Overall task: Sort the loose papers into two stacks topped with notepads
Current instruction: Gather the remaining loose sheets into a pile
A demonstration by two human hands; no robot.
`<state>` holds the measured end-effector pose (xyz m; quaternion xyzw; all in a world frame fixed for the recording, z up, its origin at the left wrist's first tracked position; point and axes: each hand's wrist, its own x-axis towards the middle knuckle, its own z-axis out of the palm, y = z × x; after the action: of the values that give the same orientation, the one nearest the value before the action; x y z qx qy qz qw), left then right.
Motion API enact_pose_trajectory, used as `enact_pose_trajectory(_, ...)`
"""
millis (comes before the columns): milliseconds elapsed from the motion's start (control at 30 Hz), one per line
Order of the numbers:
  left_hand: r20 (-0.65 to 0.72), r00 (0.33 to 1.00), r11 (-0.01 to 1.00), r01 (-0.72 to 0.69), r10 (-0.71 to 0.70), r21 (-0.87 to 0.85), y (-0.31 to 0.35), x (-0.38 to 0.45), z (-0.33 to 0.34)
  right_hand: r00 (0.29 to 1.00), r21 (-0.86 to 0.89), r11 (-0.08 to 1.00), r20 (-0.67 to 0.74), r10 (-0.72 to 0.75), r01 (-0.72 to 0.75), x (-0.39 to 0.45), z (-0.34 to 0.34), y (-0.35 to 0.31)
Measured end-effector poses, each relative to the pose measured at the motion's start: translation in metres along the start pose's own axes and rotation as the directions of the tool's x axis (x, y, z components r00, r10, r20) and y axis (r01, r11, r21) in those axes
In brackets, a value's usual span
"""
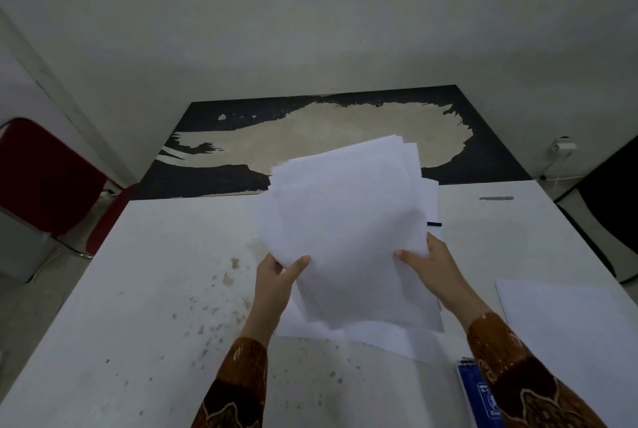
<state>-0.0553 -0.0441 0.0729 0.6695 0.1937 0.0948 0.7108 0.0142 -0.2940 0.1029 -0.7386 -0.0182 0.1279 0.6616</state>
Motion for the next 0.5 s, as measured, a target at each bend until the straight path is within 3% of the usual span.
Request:
enact_pose_trajectory(167,0.018,0.993,0.993,-0.115,0.115,-0.006,0.02,-0.021,-0.003,0.999,0.089,0.996,-0.034,0.015,-0.012,-0.024,-0.007,0.023)
enact_pose_trajectory(300,0.041,0.985,0.977,-0.173,0.169,0.127,0.019,-0.033,-0.002,0.998,0.083,0.995,-0.028,-0.051,0.053,-0.037,-0.007,0.029)
enact_pose_trajectory(500,-0.197,0.941,0.958,-0.251,0.276,0.141,0.013,-0.054,0.027,0.974,0.122,0.974,-0.148,-0.173,0.191,-0.061,0.011,0.042)
